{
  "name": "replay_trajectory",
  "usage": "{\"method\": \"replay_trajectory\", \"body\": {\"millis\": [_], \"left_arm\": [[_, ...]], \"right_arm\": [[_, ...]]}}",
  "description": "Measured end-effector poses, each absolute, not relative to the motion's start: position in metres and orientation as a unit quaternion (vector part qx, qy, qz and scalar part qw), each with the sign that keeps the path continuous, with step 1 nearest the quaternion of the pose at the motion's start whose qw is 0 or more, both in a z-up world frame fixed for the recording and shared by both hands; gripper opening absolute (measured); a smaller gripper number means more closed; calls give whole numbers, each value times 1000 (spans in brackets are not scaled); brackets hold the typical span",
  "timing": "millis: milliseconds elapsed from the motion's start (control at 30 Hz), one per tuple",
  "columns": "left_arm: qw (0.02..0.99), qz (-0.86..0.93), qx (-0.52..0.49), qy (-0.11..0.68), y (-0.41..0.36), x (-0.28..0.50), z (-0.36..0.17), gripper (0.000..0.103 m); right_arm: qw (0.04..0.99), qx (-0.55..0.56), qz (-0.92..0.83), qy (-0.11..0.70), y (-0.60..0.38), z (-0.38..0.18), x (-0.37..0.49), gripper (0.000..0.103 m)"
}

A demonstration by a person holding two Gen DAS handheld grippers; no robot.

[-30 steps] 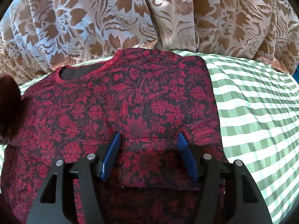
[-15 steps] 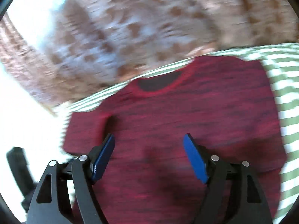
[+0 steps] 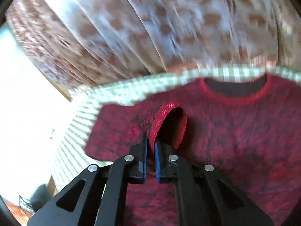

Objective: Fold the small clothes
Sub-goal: 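Fold the sleeve across the body with the left gripper while the right gripper smooths the side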

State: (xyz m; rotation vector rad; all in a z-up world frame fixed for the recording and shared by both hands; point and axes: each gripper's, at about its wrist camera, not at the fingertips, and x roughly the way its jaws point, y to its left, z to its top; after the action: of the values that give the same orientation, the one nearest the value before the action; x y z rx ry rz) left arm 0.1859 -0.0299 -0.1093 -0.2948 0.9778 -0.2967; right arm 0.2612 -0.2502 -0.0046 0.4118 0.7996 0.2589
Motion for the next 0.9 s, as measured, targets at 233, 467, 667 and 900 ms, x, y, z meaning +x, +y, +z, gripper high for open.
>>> {"method": "replay_trajectory", "body": {"millis": [233, 467, 667, 900], "left_arm": [[865, -137, -132, 464, -31, 181, -110, 59], [867, -130, -111, 469, -41, 184, -111, 59], [864, -134, -96, 477, -42, 185, -110, 59], [859, -162, -171, 455, -16, 214, -75, 67]], "right_arm": [[926, 204, 95, 304, -315, 63, 222, 5], [915, 230, -38, 331, -418, 22, 186, 5], [874, 267, -126, 385, -480, -44, 182, 5], [869, 259, -131, 401, -486, -59, 172, 5]]}}
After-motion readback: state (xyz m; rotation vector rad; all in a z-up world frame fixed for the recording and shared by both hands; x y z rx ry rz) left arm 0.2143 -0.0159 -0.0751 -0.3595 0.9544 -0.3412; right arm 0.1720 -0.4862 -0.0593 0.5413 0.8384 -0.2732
